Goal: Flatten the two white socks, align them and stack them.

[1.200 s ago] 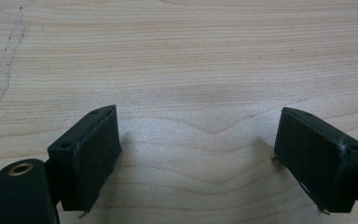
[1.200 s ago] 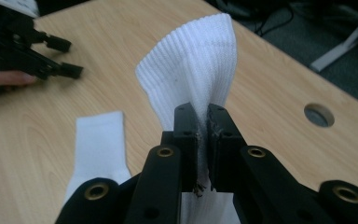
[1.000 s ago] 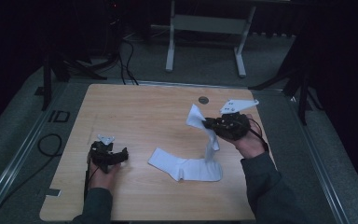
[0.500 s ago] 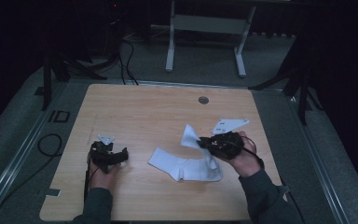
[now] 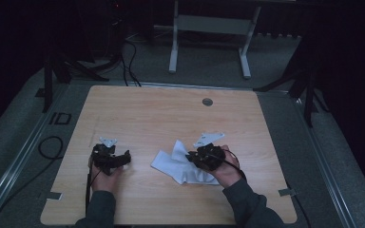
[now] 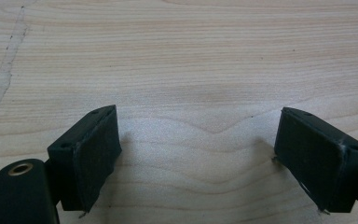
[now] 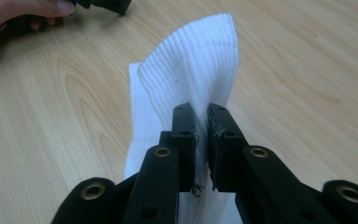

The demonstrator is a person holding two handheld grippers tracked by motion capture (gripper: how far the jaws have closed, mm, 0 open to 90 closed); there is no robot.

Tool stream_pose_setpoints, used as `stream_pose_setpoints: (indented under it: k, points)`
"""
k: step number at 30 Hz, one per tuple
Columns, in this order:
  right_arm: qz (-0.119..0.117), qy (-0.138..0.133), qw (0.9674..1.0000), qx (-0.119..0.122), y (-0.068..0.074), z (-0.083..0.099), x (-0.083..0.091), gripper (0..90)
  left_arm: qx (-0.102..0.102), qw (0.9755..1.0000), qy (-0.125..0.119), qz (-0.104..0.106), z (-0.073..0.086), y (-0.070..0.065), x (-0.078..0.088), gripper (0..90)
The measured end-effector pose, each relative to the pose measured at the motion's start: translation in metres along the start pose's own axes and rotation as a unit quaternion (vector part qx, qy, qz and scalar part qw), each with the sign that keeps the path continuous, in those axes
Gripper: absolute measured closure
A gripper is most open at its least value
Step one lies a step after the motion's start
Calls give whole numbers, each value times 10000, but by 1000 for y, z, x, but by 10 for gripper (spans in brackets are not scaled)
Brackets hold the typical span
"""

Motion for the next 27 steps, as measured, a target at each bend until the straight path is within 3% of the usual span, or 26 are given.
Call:
stream_pose_setpoints:
  k: [13,27]
  points:
    - [-54,253,9993,-262,23,2,-46,815,11,10000,-9,-11,0,0,0,141]
    - [-22,440,9966,-692,22,5,-81,809,9,10000,-6,-20,0,-1,0,144]
Point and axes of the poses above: each handheld gripper's, and its own axes: x roughly backward along the jaws, z roughly out of its underside, y roughly to its left, the point moved 7 cm from there along -x, roughly forward along the jaws, and after that the axes turned 13 degrees about -x, right-handed, at the moved point
